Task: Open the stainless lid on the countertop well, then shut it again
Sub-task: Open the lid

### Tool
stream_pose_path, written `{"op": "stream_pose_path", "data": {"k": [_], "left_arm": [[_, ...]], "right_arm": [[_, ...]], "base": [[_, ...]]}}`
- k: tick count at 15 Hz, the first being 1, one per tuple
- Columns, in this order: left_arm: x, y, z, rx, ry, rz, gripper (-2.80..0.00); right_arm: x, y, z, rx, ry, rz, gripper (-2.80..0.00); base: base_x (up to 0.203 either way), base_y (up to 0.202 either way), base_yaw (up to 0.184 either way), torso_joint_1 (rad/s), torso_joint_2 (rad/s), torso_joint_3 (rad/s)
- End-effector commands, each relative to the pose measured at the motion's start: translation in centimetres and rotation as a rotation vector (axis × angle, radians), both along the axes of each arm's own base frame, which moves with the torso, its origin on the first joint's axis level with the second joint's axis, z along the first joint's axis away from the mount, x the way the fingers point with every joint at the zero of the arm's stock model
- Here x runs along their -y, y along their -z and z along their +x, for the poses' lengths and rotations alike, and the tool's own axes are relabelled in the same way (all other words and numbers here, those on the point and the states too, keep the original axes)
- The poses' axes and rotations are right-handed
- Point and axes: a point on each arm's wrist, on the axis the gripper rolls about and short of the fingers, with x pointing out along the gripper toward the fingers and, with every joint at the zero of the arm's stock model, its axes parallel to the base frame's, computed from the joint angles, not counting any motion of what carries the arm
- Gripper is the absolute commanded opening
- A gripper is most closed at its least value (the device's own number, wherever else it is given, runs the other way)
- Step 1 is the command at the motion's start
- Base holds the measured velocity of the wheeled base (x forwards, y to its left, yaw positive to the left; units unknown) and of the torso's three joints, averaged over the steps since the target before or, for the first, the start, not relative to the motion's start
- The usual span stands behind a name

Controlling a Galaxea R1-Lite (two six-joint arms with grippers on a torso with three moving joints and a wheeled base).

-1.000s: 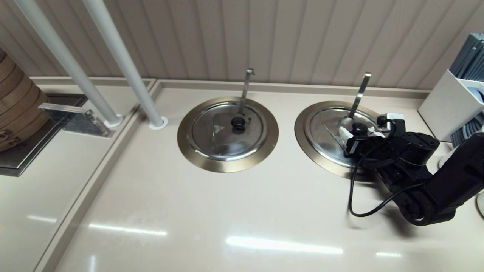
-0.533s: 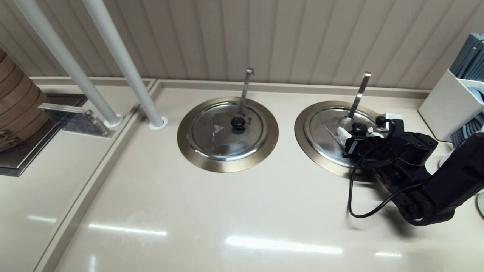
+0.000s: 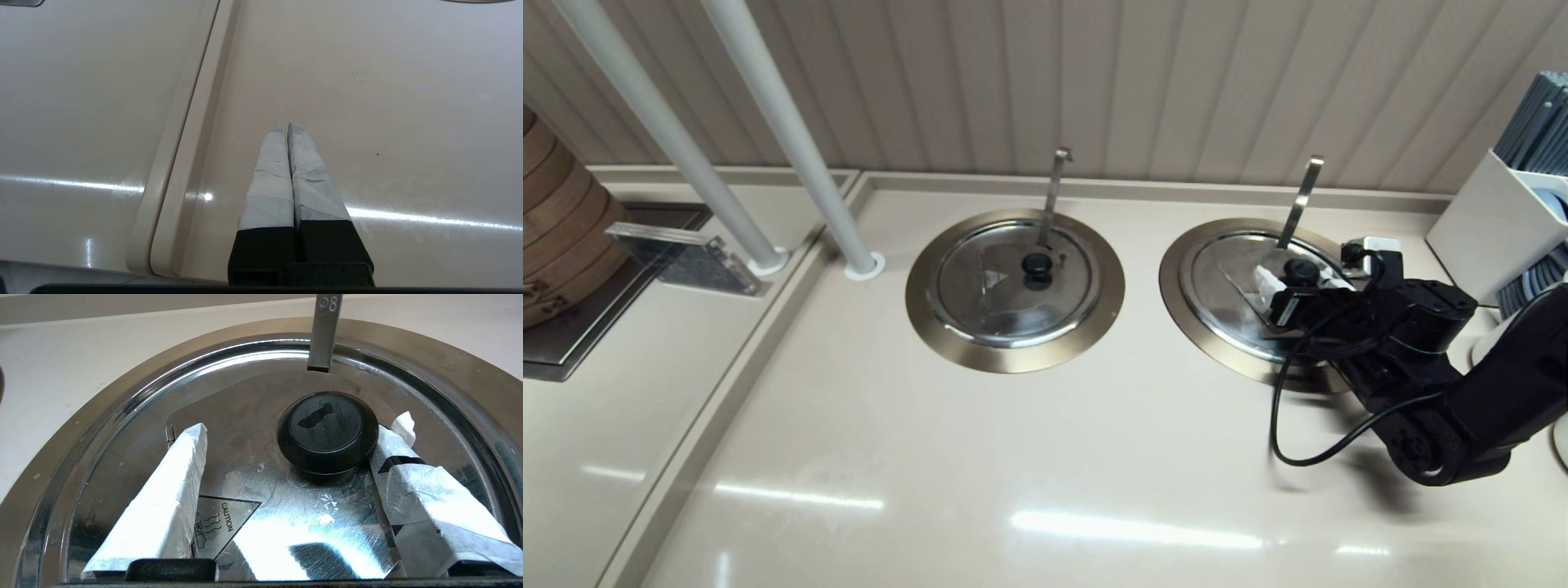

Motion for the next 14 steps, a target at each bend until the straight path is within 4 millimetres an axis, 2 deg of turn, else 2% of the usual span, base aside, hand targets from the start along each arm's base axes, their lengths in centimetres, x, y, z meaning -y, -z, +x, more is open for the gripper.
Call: {"op": "stream_pose_path", "data": {"k": [1, 5, 14], "left_arm": [[0.0, 0.0, 0.0, -0.001, 0.0, 0.0, -2.8], [0.0, 0.0, 0.0, -0.001, 0.0, 0.0, -2.8], [0.0, 0.0, 0.0, -0.001, 0.0, 0.0, -2.8]], "right_arm": [[0.0, -0.6, -0.2, 0.023, 0.0, 0.003, 0.0], [-0.5, -2.0, -0.9, 0.058, -0.014, 0.008, 0.0], [-4.1, -3.2, -3.2, 0.072, -0.094, 0.024, 0.0]], "base": [[0.0, 0.0, 0.0, 0.0, 0.0, 0.0], [0.0, 0.0, 0.0, 0.0, 0.0, 0.0], [0.0, 0.0, 0.0, 0.0, 0.0, 0.0]]}}
